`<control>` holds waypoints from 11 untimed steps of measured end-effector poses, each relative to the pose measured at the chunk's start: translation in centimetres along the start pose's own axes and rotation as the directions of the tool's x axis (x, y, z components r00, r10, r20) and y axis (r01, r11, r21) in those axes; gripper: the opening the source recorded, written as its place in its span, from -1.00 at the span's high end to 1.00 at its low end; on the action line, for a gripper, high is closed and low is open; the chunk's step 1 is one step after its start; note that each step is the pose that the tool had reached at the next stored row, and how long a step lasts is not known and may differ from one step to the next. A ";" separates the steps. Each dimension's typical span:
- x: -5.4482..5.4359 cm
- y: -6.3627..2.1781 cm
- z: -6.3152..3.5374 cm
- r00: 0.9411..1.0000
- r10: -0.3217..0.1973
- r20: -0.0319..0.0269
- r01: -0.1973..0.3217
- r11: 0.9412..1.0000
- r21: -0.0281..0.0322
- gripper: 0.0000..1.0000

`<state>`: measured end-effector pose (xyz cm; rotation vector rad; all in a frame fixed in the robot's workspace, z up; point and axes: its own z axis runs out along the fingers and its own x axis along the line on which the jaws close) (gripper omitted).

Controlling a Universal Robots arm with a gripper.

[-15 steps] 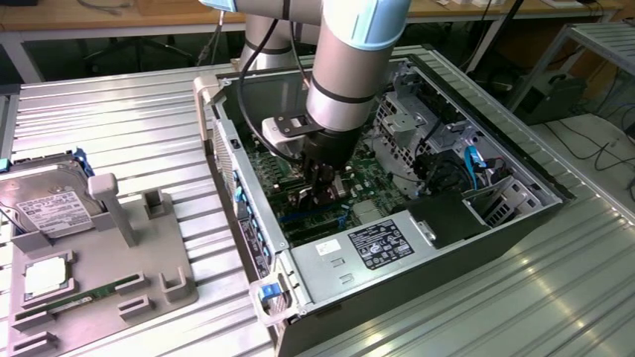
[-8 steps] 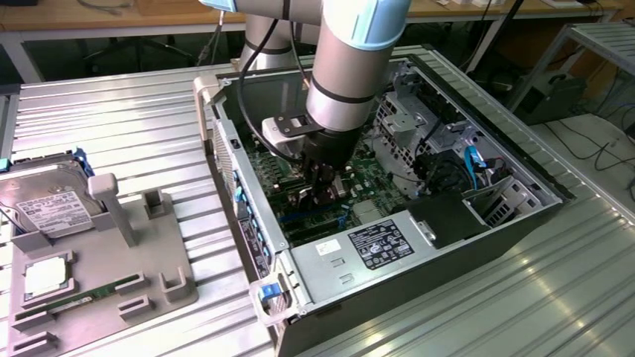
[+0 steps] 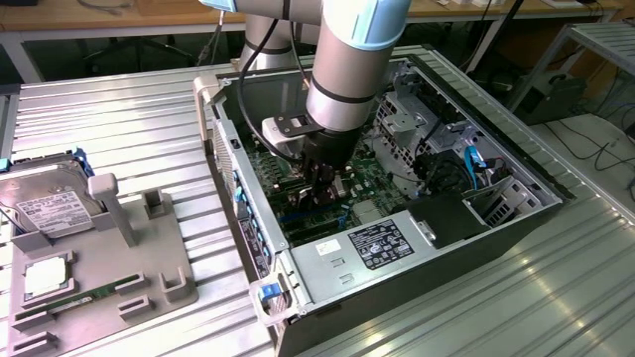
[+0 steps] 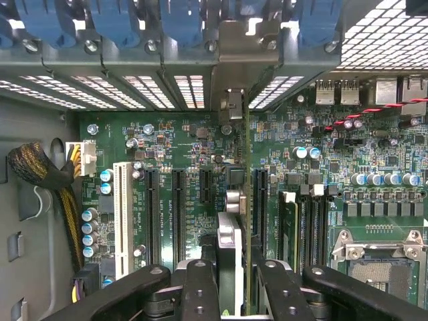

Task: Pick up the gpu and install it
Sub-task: 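Insert the gpu into the slot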

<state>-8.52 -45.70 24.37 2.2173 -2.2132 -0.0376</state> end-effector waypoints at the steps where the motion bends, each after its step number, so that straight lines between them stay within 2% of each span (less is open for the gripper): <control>1: 0.0 0.00 0.00 1.000 0.000 0.000 0.000 1.000 0.000 0.44; 9: 0.0 0.00 0.00 1.000 0.000 0.000 0.000 1.000 0.000 0.44; 11: 0.0 -0.42 0.00 1.000 0.000 0.000 0.000 1.000 0.000 0.44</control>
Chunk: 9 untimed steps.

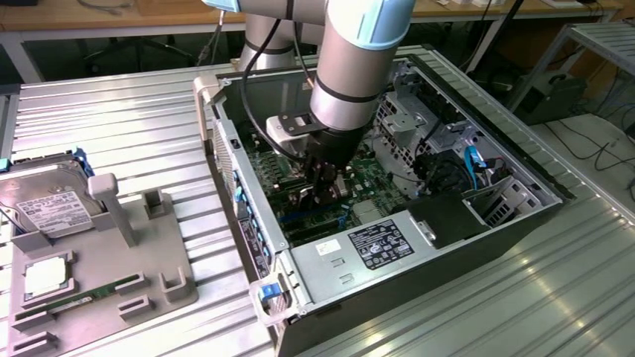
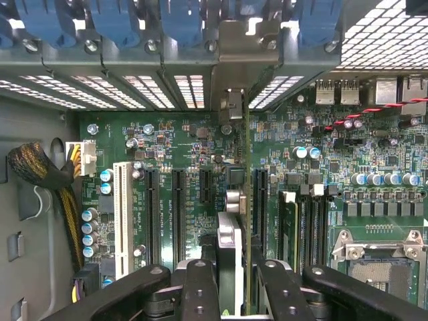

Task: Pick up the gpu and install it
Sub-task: 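Insert the gpu into the slot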

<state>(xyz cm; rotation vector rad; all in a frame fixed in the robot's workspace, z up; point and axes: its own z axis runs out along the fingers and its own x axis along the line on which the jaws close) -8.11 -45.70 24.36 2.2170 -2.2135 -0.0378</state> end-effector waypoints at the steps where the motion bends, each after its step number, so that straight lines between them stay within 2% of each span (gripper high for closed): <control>1: 0.0 -0.19 -0.02 1.000 0.000 0.000 0.000 1.000 0.000 0.44; 7: 0.0 -0.26 -0.02 1.000 0.000 0.000 0.000 1.000 0.000 0.44; 9: 0.0 -0.27 -0.01 1.000 0.000 -0.003 0.000 1.000 0.000 0.44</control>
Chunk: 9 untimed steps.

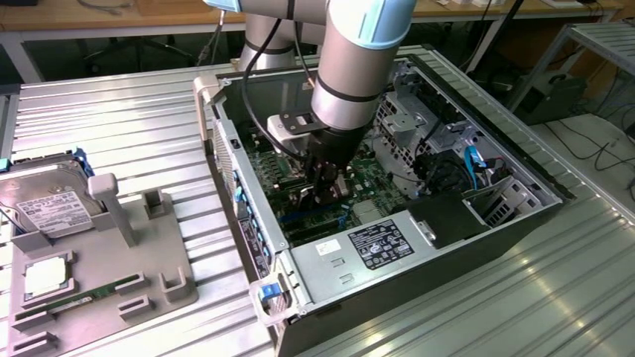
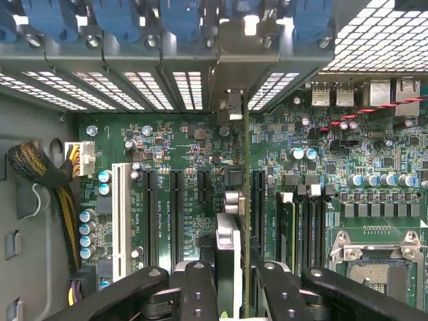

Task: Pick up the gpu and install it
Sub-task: 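Insert the gpu into the slot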

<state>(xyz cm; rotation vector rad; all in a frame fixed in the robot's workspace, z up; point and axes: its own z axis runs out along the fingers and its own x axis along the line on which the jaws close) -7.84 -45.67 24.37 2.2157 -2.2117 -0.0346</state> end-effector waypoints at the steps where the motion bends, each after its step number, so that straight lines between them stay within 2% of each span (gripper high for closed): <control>1: 0.0 0.00 0.00 1.000 0.000 -0.003 0.000 1.000 0.000 0.44; 2: -0.1 0.01 0.00 1.000 0.000 -0.010 0.000 1.000 0.000 0.44; 3: -0.1 0.00 0.01 1.000 0.000 -0.012 0.000 1.000 0.000 0.44; 9: -0.1 0.01 0.00 1.000 0.000 -0.012 0.000 1.000 0.000 0.44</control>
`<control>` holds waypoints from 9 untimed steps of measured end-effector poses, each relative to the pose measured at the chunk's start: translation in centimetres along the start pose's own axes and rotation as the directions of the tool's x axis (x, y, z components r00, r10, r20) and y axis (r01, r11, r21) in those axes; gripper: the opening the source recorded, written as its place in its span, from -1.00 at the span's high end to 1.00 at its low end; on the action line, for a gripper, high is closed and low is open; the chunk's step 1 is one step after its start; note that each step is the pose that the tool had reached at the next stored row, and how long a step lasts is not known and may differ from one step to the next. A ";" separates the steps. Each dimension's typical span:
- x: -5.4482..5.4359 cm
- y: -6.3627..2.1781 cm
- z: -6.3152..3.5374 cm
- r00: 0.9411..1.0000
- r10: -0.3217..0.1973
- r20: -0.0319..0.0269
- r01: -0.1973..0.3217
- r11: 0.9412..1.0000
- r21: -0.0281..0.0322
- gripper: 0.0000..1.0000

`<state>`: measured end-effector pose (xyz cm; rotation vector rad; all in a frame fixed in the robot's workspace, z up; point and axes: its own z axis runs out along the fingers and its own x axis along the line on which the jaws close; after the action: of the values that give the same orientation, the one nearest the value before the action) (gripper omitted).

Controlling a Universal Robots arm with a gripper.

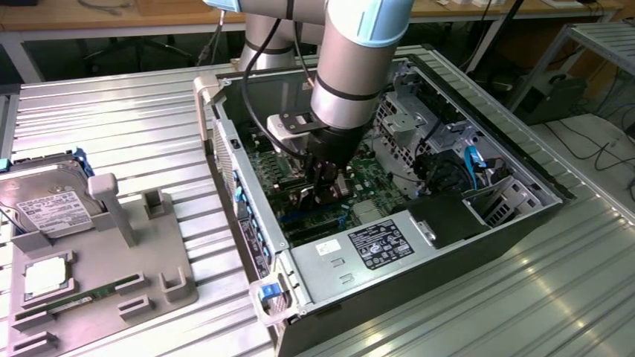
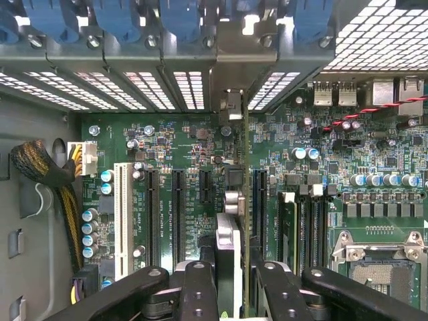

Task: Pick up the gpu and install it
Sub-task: 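Insert the gpu into the slot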

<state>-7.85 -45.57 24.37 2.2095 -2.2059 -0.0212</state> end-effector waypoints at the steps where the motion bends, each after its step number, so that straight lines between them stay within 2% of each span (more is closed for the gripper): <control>1: 0.0 0.00 0.00 1.000 0.000 0.000 0.000 1.000 0.000 0.44; 9: -0.2 0.05 -0.01 1.000 0.000 0.000 0.000 1.000 0.001 0.44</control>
<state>-7.89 -45.35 24.38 2.2099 -2.2062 -0.0207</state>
